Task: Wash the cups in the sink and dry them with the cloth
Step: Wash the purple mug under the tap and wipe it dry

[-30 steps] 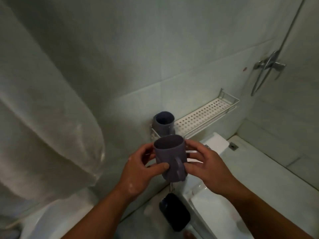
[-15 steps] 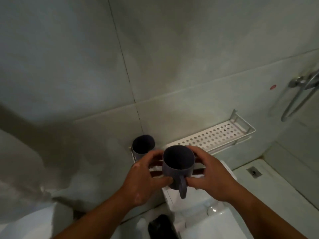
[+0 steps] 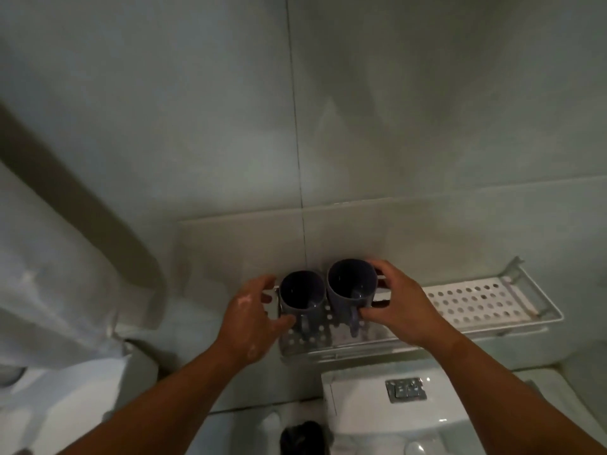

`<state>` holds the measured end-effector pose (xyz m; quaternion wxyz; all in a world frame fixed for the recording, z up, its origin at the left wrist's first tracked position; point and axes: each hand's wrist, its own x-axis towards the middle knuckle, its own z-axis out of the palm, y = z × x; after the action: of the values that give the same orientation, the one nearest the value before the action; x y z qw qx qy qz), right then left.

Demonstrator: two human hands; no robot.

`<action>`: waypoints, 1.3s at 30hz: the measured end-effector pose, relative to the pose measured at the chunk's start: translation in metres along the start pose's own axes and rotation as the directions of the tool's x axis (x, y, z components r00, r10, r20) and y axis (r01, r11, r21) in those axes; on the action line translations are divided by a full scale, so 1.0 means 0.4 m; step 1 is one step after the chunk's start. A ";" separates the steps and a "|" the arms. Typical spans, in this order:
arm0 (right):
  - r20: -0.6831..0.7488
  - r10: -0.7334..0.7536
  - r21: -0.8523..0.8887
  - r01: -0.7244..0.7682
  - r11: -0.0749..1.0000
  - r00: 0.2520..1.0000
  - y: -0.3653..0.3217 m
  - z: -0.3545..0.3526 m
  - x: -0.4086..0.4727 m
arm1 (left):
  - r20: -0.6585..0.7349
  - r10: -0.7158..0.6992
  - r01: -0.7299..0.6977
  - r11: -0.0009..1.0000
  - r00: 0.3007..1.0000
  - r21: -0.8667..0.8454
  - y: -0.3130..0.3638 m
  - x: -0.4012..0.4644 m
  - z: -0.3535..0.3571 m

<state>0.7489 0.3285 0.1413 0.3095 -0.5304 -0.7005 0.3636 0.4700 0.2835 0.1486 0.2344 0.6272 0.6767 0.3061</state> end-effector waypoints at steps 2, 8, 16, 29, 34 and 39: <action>0.009 0.002 -0.014 -0.002 1.000 1.000 0.021 0.010 0.014 | 0.016 -0.006 0.006 1.000 1.000 0.014 -0.006 0.005 0.008; 0.023 0.003 -0.027 -0.003 1.000 1.000 0.048 0.029 0.021 | 0.063 0.026 -0.026 1.000 0.998 -0.007 -0.004 0.020 0.017; -0.016 0.013 -0.020 -0.013 1.000 1.000 0.054 0.038 0.019 | 0.055 0.029 -0.025 0.997 0.998 -0.068 -0.002 0.016 0.028; 0.018 0.070 0.052 -0.071 0.996 0.997 0.061 0.041 0.014 | 0.118 0.034 -0.027 0.998 0.993 -0.056 -0.006 0.023 0.021; 0.050 0.089 0.031 -0.091 0.995 0.995 0.054 0.030 0.010 | 0.118 0.049 -0.045 0.998 0.992 -0.035 -0.011 0.022 0.026; -0.051 0.127 0.058 -0.124 0.991 0.991 0.011 -0.027 -0.036 | 0.129 0.010 -0.011 1.000 0.992 0.009 -0.053 0.004 0.006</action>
<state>0.7635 0.3174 0.1428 0.3194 -0.5744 -0.6470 0.3866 0.4564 0.2848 0.1320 0.2729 0.6503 0.6584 0.2629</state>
